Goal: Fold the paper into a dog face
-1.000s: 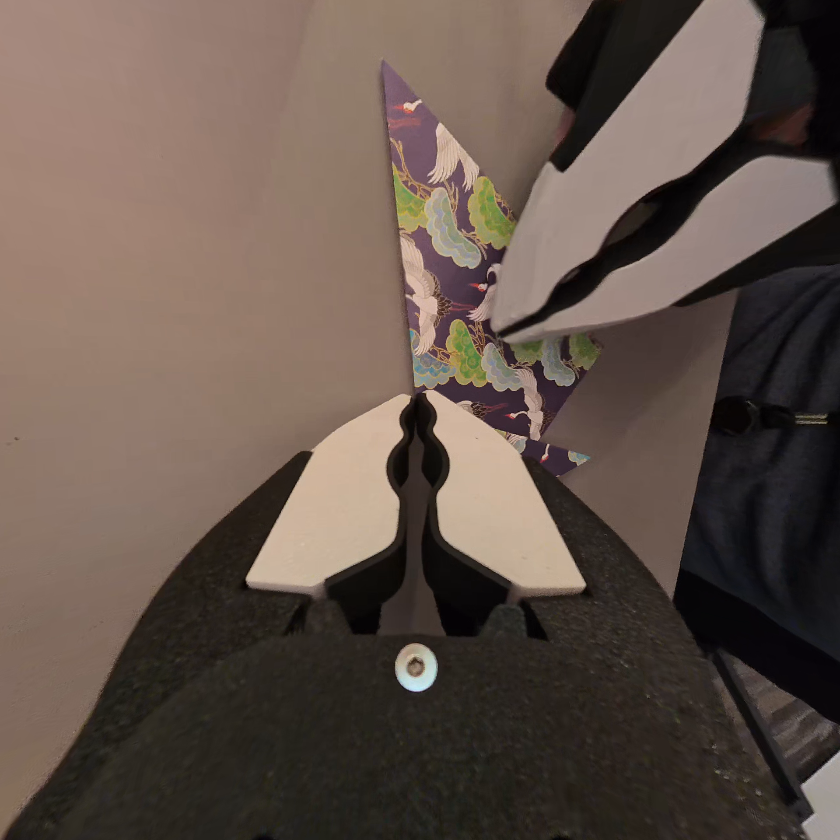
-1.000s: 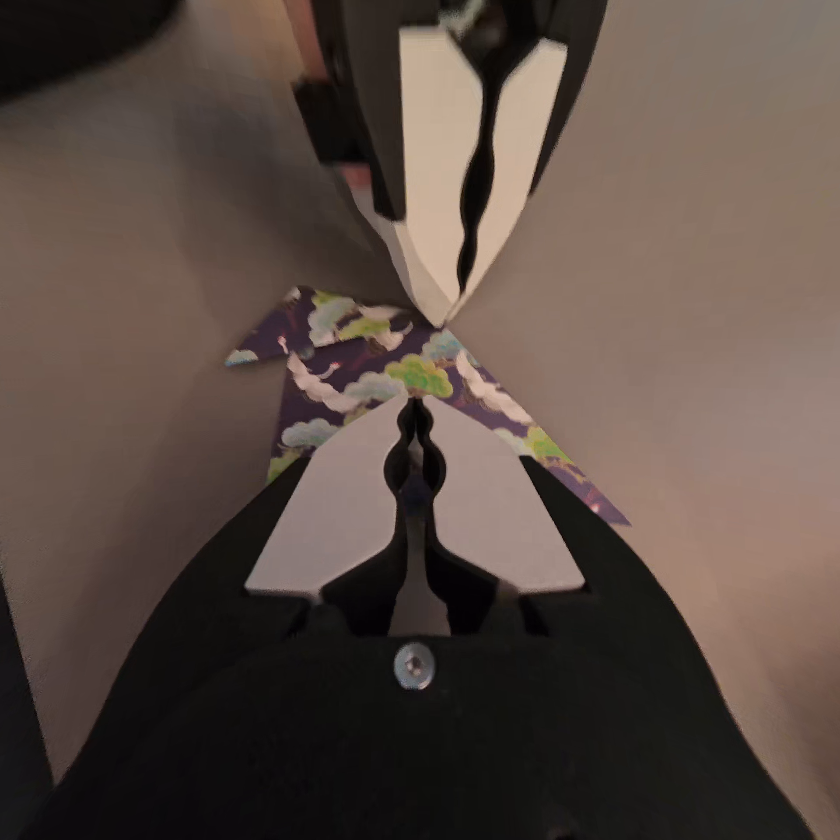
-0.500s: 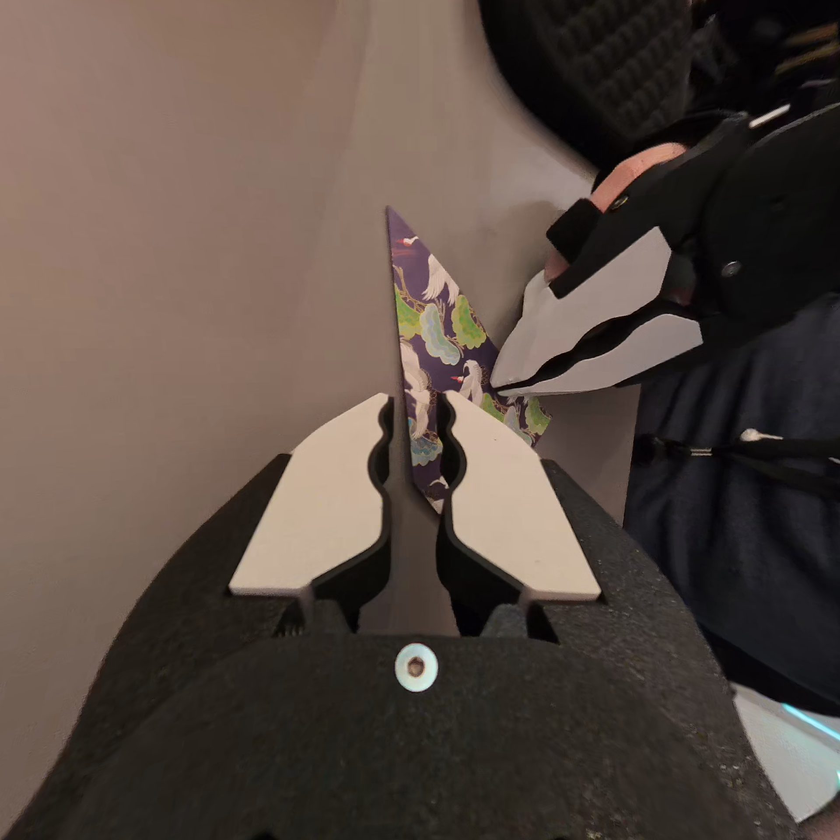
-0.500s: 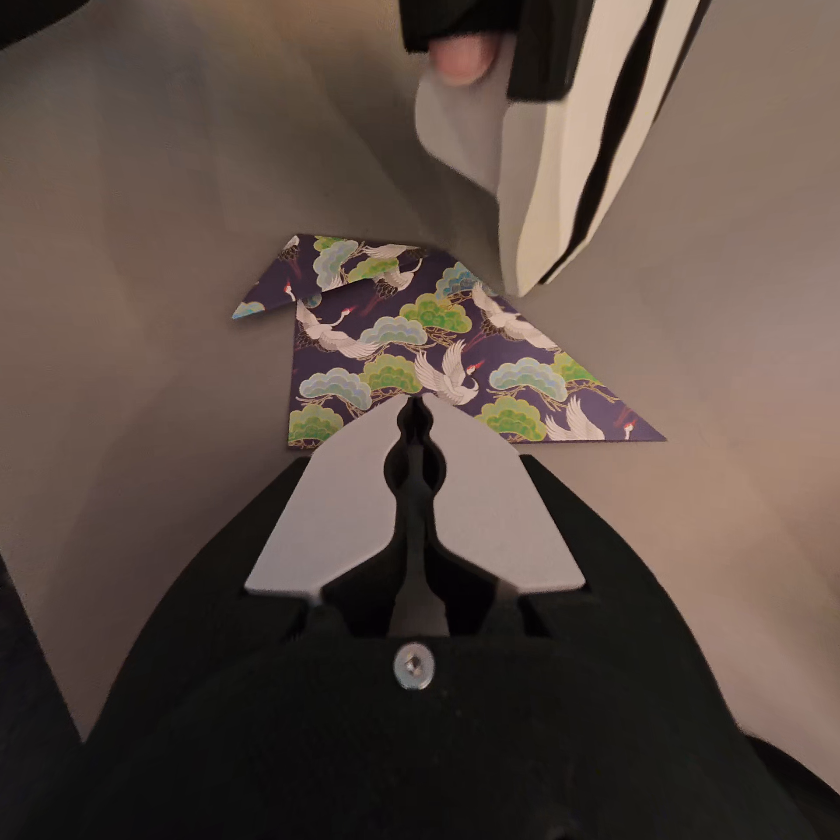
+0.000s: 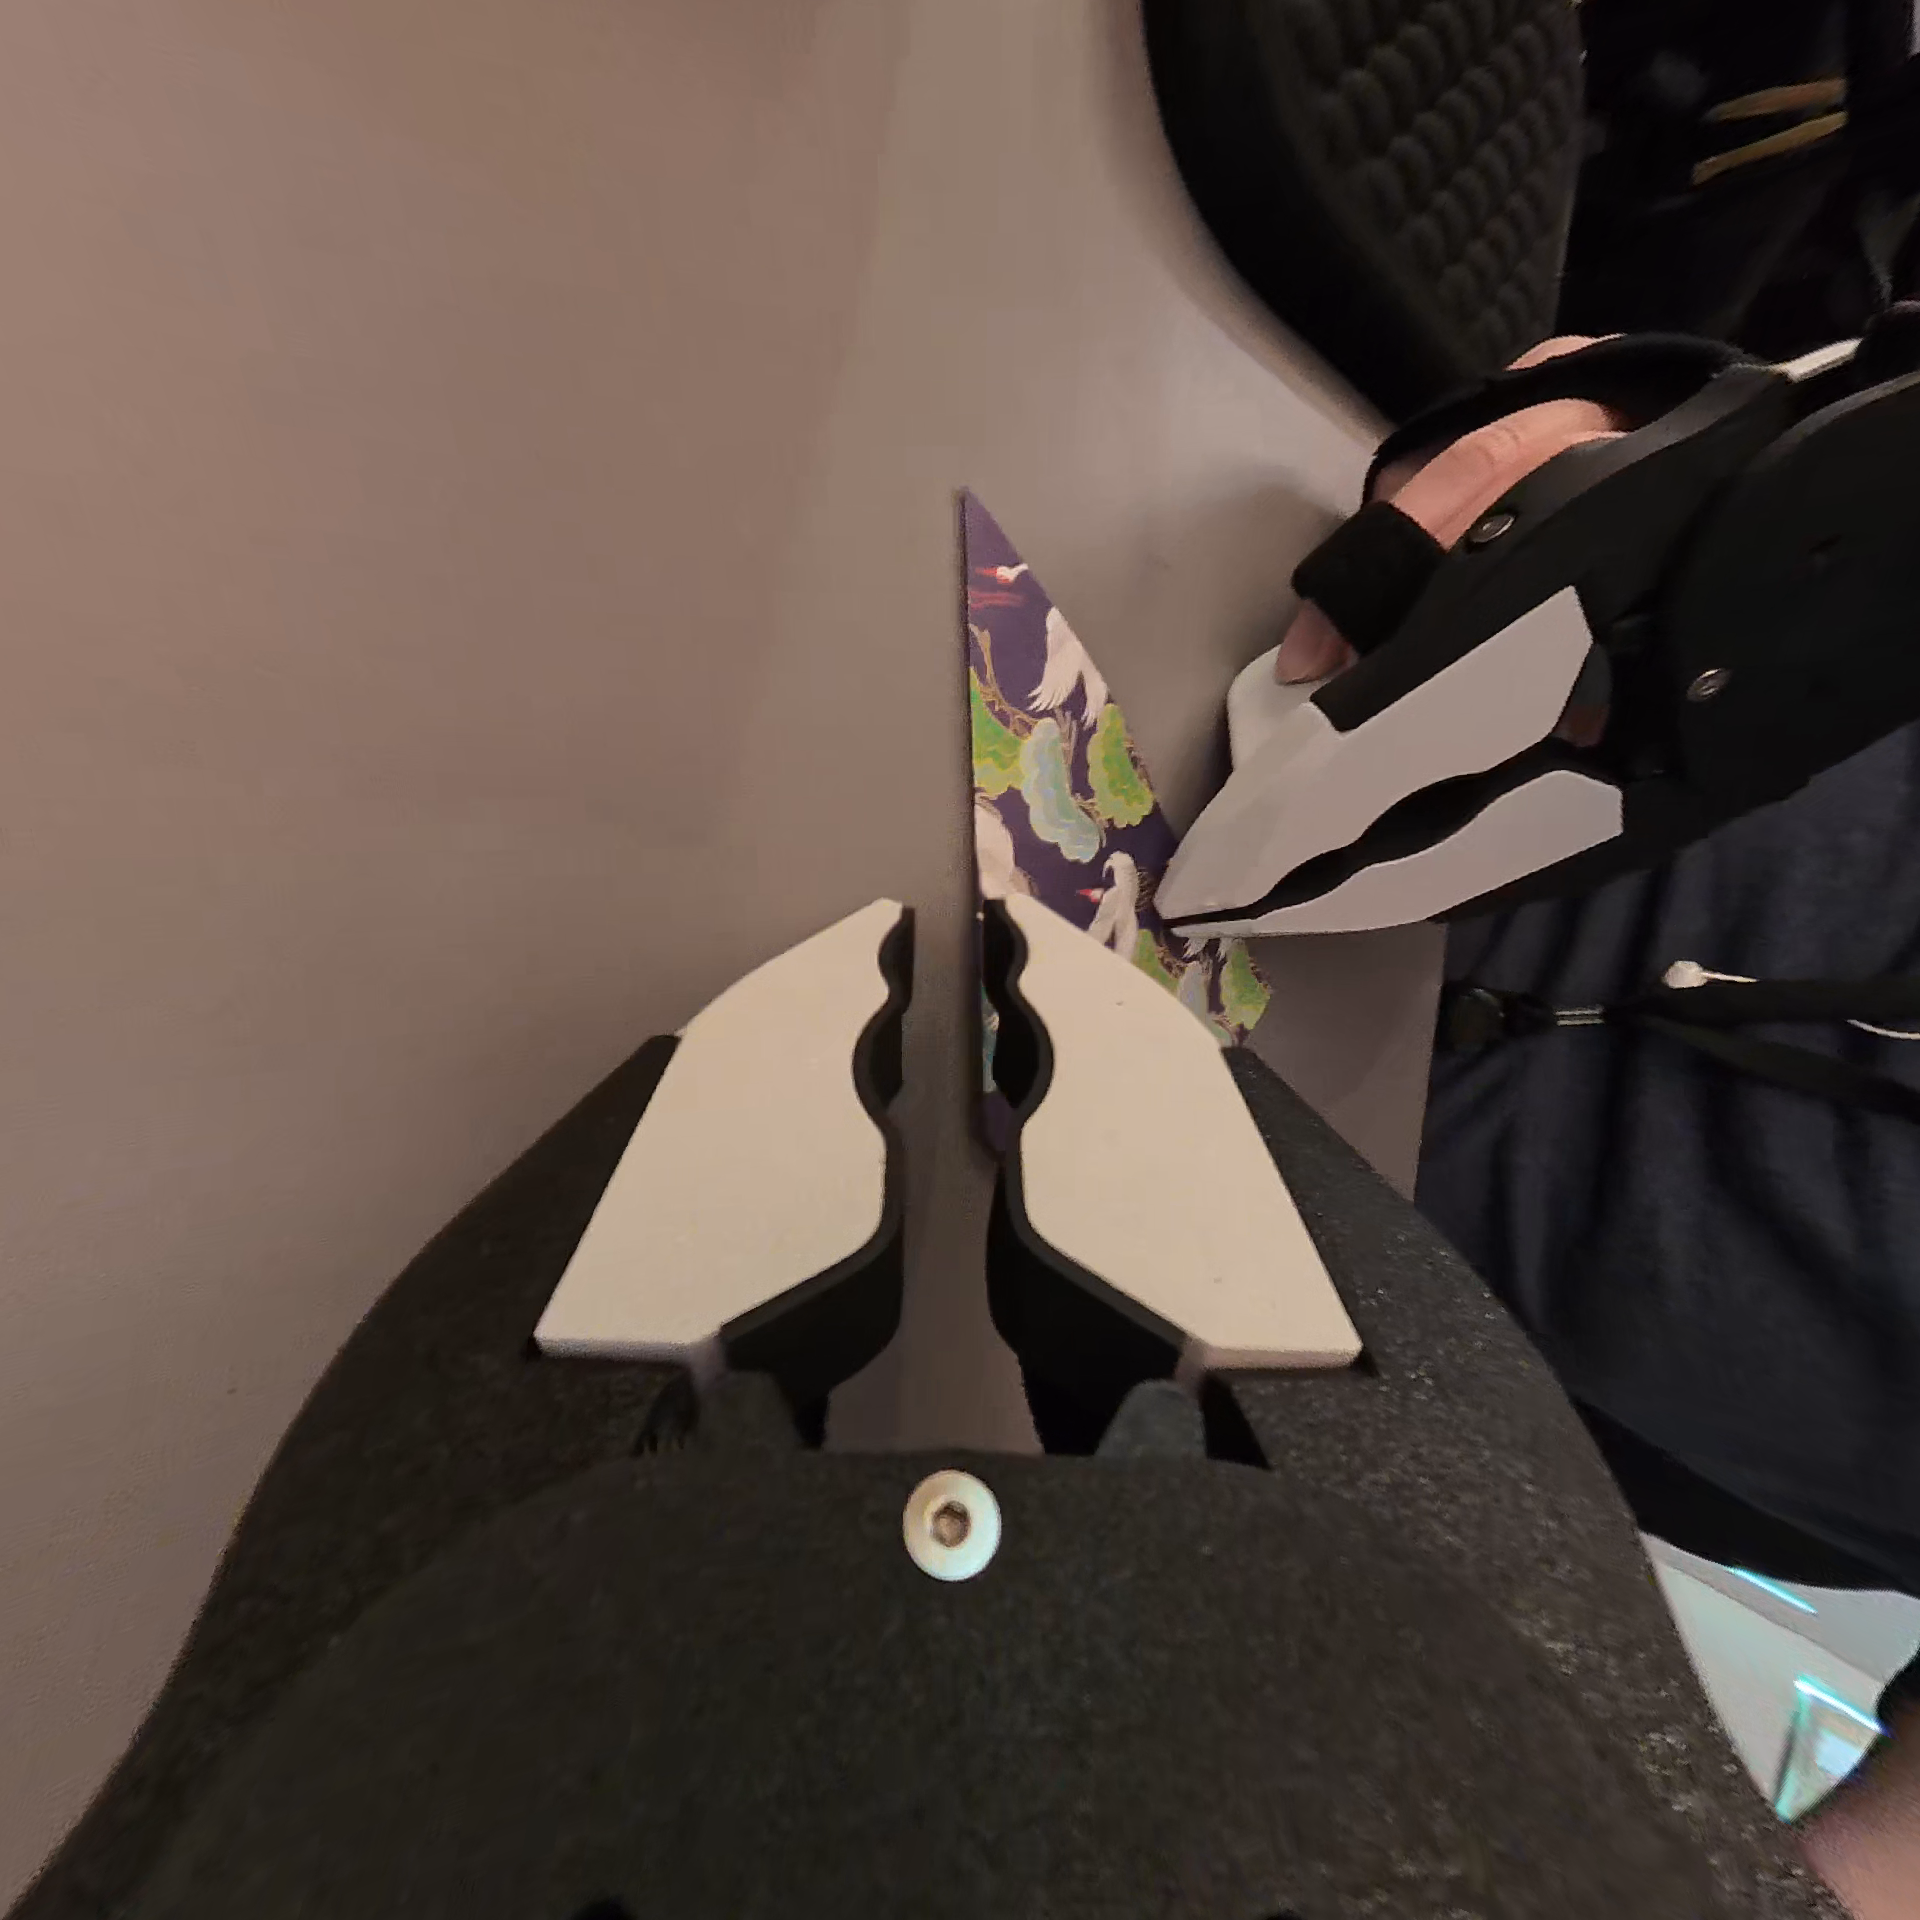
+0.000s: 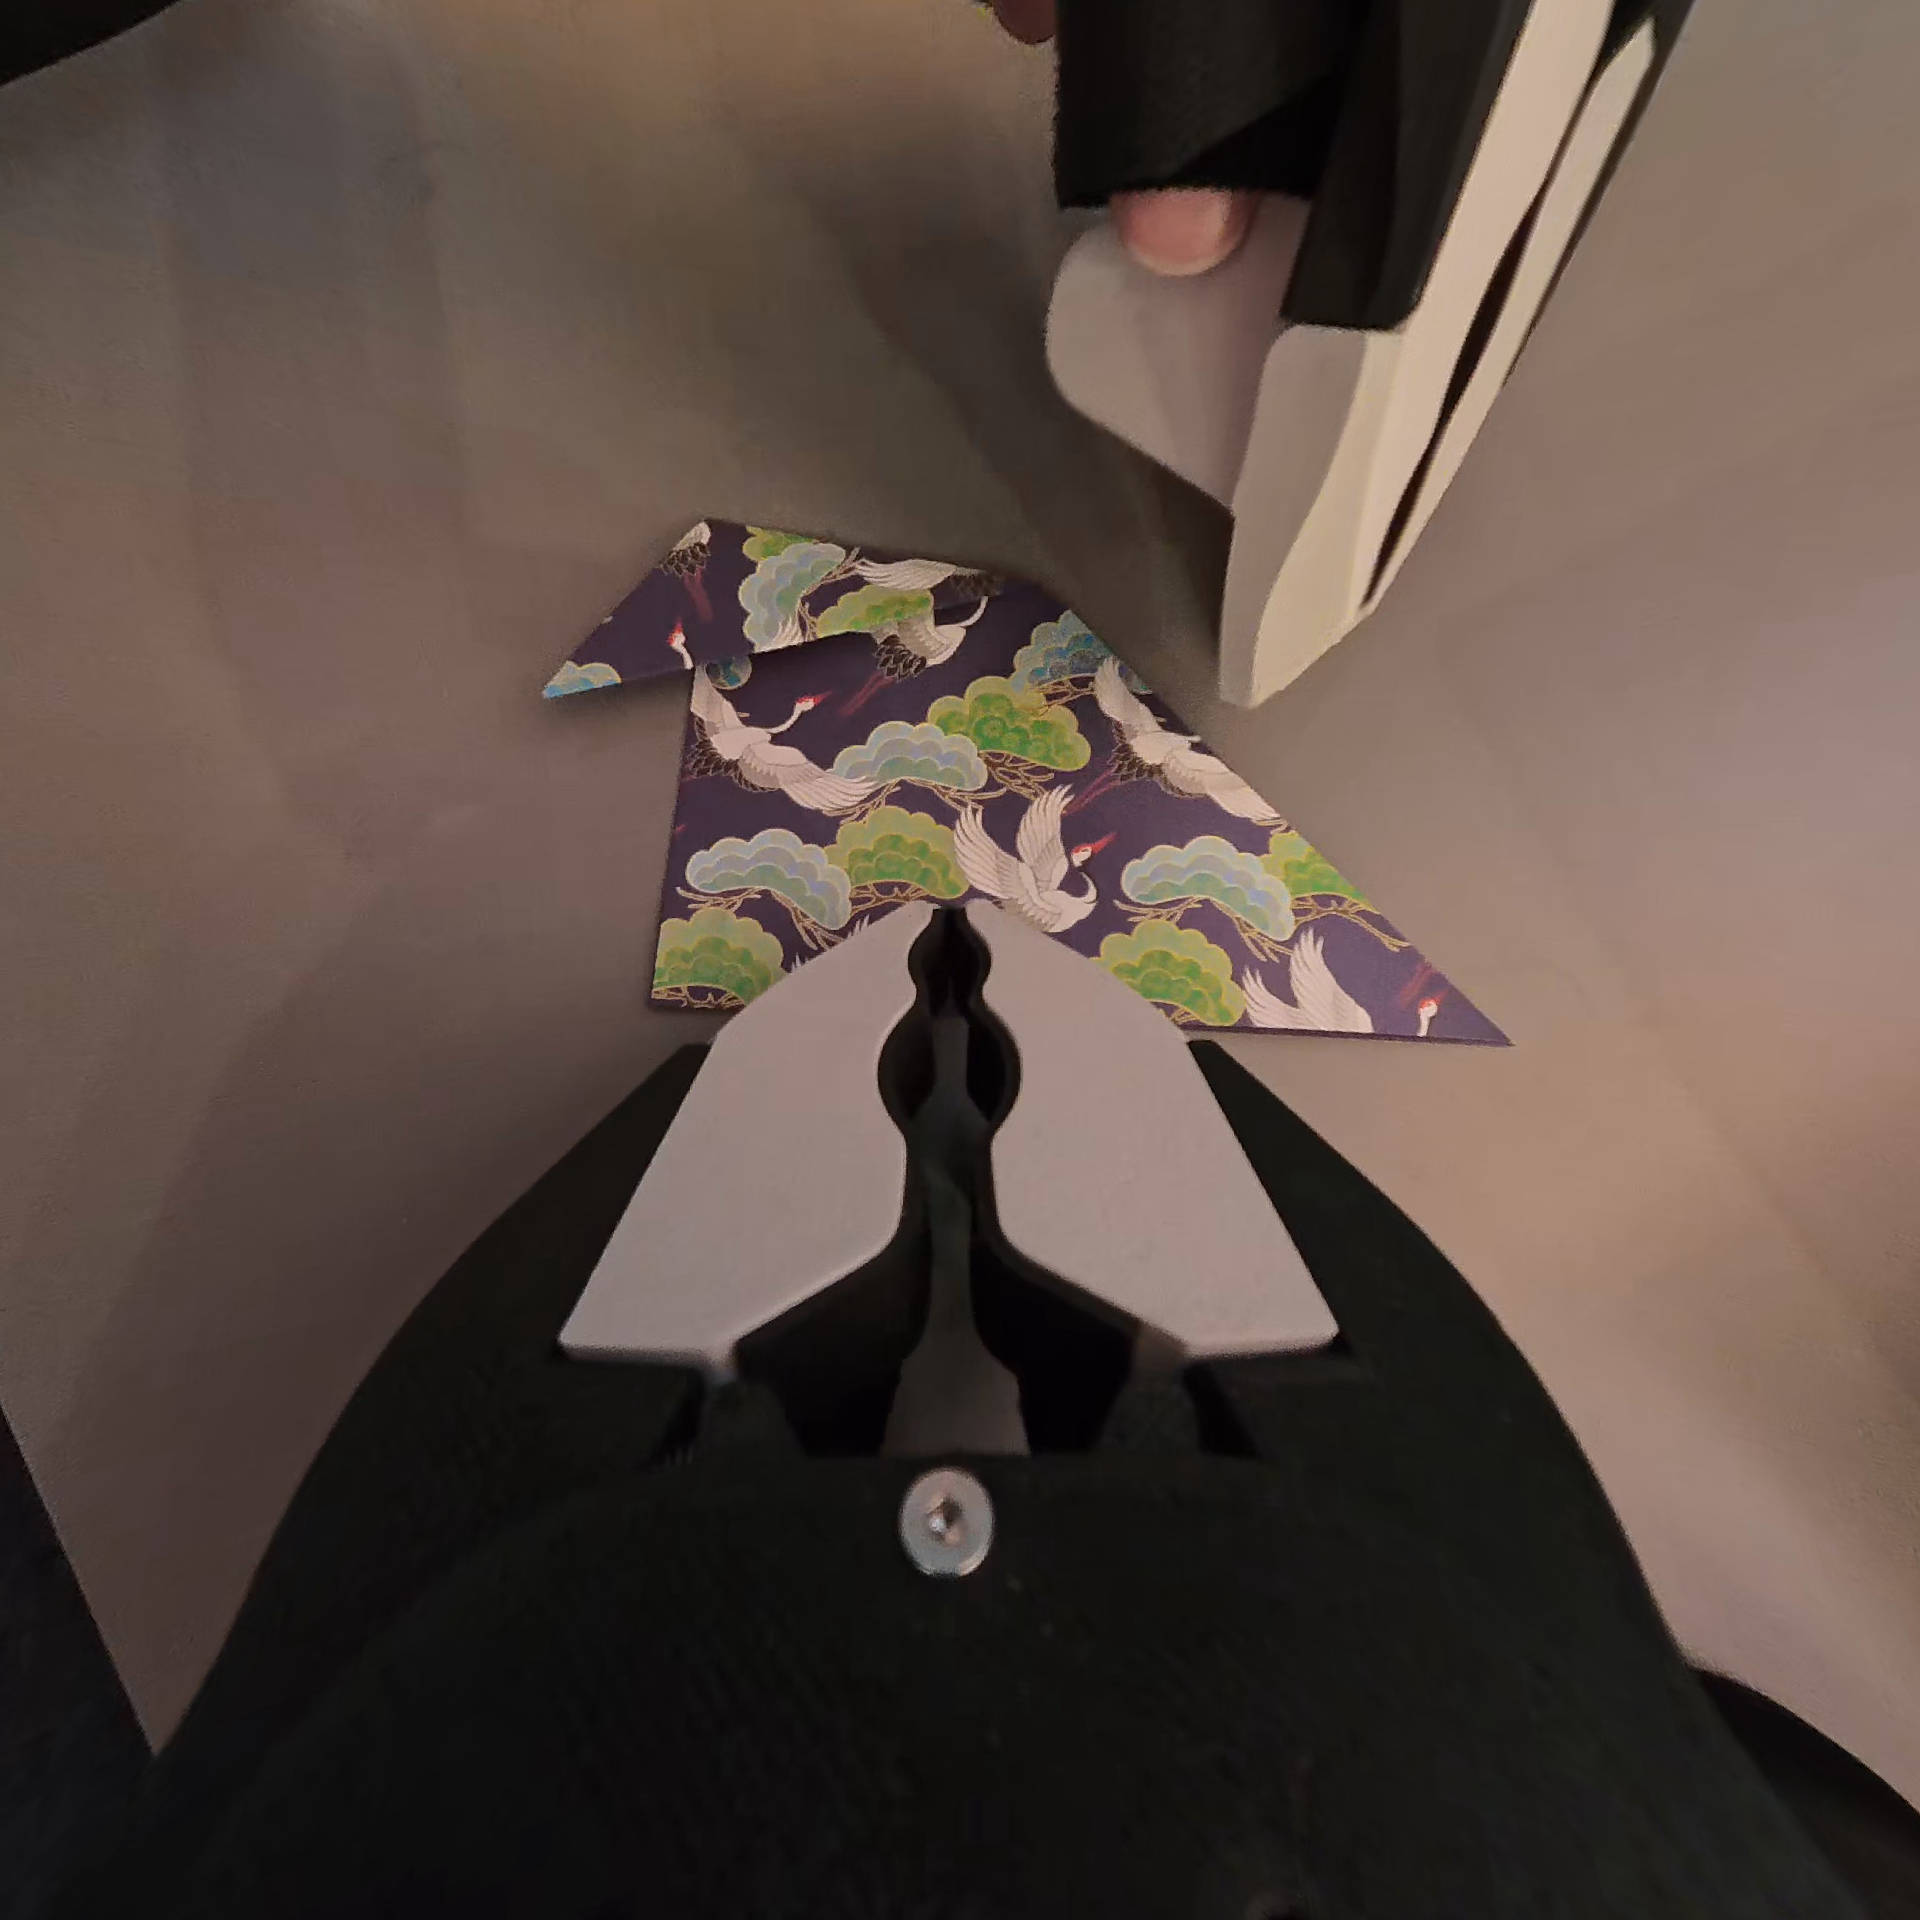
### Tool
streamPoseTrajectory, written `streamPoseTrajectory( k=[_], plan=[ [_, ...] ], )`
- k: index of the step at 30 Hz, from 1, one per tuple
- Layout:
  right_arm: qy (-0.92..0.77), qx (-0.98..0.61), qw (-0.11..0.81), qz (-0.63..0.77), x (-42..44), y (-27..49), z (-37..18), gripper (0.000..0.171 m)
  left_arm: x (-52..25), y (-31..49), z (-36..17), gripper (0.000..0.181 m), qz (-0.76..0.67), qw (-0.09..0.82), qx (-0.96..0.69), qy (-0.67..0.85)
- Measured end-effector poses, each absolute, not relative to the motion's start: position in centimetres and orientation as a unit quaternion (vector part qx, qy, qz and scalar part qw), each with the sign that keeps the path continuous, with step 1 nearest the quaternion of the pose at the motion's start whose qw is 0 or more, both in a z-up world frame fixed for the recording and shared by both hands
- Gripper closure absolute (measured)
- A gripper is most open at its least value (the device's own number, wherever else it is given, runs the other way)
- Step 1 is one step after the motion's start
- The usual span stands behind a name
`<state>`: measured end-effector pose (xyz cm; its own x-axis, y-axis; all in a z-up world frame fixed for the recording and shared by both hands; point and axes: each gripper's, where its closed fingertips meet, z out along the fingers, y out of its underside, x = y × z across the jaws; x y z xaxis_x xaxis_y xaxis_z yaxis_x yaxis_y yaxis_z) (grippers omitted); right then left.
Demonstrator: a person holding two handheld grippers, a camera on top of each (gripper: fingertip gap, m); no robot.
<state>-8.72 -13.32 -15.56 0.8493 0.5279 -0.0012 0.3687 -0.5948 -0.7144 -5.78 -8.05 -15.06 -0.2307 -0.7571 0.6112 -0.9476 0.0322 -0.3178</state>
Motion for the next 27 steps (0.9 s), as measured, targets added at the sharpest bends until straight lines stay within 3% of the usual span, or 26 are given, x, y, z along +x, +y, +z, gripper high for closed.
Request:
streamPoseTrajectory(
  k=[27],
  plan=[
    [-0.252,-0.882,0.383,0.11,-8.8,-13.3,-15.4,0.17,-6.7,-12.8,-13.3,0.17,0.426,0.249,0.559,-0.667]
  ],
)
